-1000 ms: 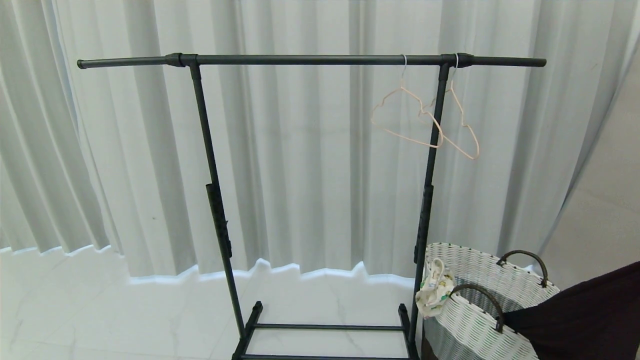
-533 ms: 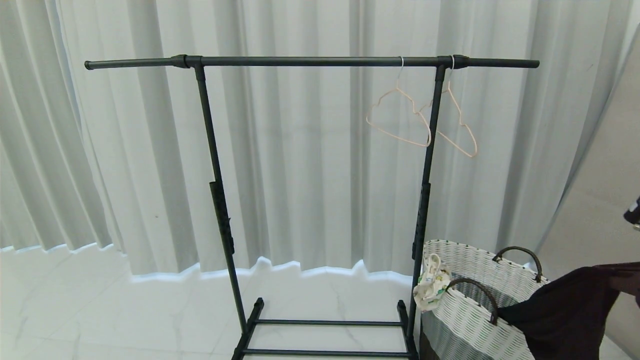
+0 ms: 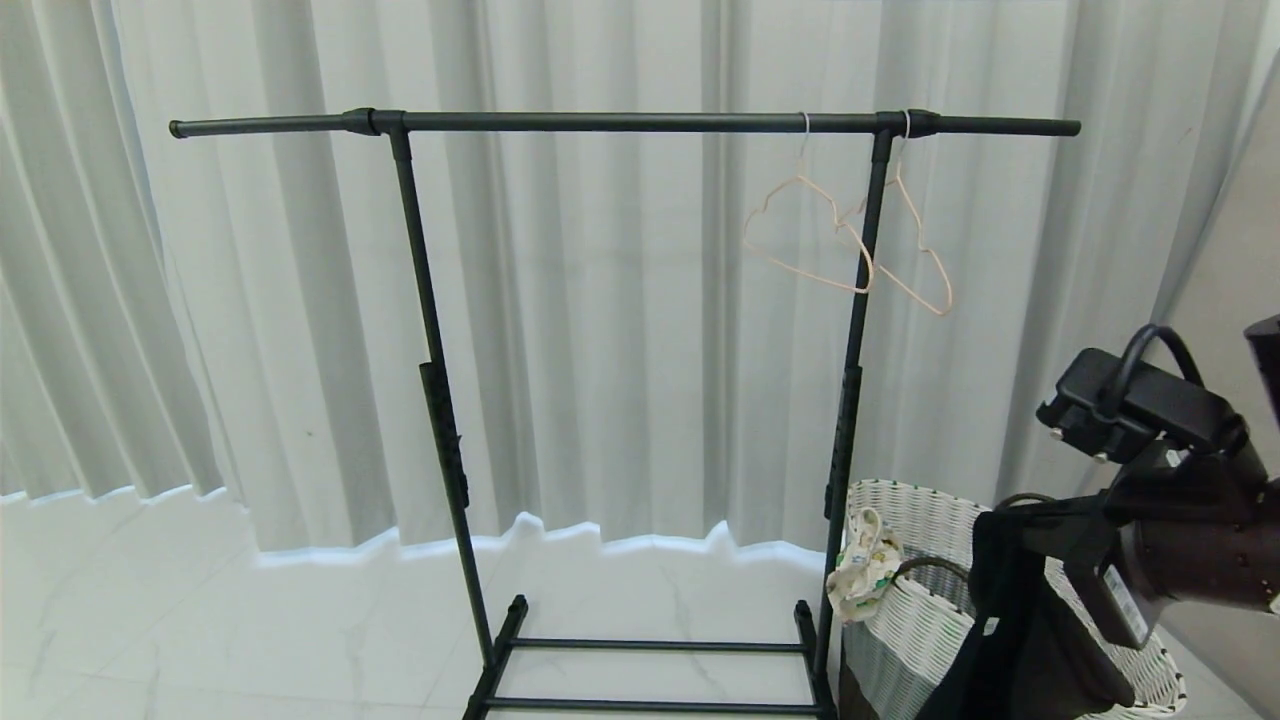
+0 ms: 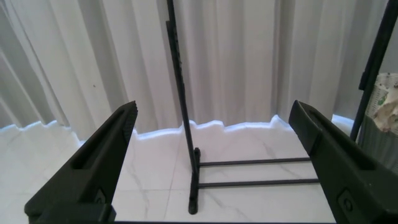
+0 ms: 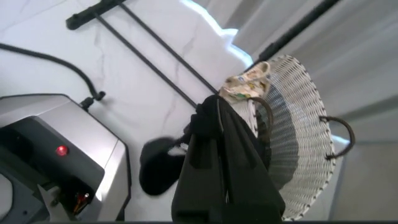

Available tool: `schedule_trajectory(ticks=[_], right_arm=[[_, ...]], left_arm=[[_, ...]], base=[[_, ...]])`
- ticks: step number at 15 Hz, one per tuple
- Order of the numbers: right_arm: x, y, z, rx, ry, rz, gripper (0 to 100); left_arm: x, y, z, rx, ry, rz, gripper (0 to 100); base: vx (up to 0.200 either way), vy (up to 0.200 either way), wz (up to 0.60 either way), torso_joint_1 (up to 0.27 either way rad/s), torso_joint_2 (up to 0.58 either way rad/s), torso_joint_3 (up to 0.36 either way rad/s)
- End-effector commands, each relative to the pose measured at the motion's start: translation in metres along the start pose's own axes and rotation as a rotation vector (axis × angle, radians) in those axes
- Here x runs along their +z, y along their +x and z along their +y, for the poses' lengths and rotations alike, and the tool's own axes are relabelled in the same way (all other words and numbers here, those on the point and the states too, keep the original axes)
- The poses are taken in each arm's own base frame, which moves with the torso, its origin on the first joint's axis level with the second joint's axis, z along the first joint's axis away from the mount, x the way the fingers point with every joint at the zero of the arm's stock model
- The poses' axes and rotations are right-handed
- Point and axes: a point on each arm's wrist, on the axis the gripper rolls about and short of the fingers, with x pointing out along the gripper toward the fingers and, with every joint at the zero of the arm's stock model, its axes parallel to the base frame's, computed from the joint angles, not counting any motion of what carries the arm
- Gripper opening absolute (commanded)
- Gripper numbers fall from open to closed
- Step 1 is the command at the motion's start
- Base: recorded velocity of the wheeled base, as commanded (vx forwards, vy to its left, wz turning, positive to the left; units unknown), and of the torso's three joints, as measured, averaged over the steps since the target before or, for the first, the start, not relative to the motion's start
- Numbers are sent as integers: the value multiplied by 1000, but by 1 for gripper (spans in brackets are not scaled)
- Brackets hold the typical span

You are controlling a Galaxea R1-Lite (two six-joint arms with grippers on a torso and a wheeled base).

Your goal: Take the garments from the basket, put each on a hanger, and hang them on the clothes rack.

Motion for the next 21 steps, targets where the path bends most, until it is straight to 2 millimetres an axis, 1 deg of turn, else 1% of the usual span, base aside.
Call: schedule_trajectory(ticks=[1, 3, 5, 8, 9, 10, 11, 12, 13, 14, 15, 16, 17, 18, 19, 20, 21], right_arm=[[3, 11, 5, 25, -18, 23, 0], [3, 12, 6, 25, -16, 27, 0], [13, 19, 7, 33, -20, 14, 0], [22, 26, 12, 50, -31, 10, 0], [24, 28, 13, 54, -33, 9, 0], [28, 32, 13, 54, -33, 9, 0], [35, 38, 13, 54, -32, 7, 0], [41, 44, 12, 53, -31, 3, 0], [46, 48, 12, 51, -30, -6, 0], [50, 51, 12, 49, -29, -18, 0], [50, 51, 12, 49, -29, -20, 0], [56, 50, 11, 42, -25, -59, 0], [61, 48, 10, 39, -23, -77, 0], [64, 46, 9, 37, -20, -90, 0], [66, 46, 9, 36, -14, -98, 0], [70, 44, 8, 34, -2, -114, 0], [72, 42, 8, 34, 6, -125, 0]], left_arm=[[0, 0, 0, -6, 7, -3, 100], [0, 0, 0, -6, 2, -3, 100], [1, 0, 0, -4, -1, -5, 100], [1, 0, 0, -12, -6, -13, 100], [13, -1, 1, -35, -42, -54, 100], [38, 0, 5, -119, -96, -55, 100], [66, 7, 9, -158, -120, -41, 100], [93, 18, 12, -198, -122, -20, 100], [109, 35, 13, -254, -116, 37, 100], [127, 56, 11, -337, -101, 88, 100], [128, 58, 11, -342, -101, 93, 100], [160, 98, -7, -514, -74, 137, 100], [175, 125, -24, -594, -63, 166, 100], [189, 156, -43, -633, -55, 191, 100], [193, 174, -54, -649, -51, 207, 100], [192, 205, -77, -675, -35, 243, 100], [182, 221, -97, -712, -17, 279, 100]], base=[[0, 0, 0, 0, 0, 0], [0, 0, 0, 0, 0, 0], [0, 0, 0, 0, 0, 0], [0, 0, 0, 0, 0, 0], [0, 0, 0, 0, 0, 0], [0, 0, 0, 0, 0, 0], [0, 0, 0, 0, 0, 0], [0, 0, 0, 0, 0, 0], [0, 0, 0, 0, 0, 0], [0, 0, 0, 0, 0, 0], [0, 0, 0, 0, 0, 0], [0, 0, 0, 0, 0, 0], [0, 0, 0, 0, 0, 0], [0, 0, 0, 0, 0, 0], [0, 0, 0, 0, 0, 0], [0, 0, 0, 0, 0, 0], [0, 0, 0, 0, 0, 0]])
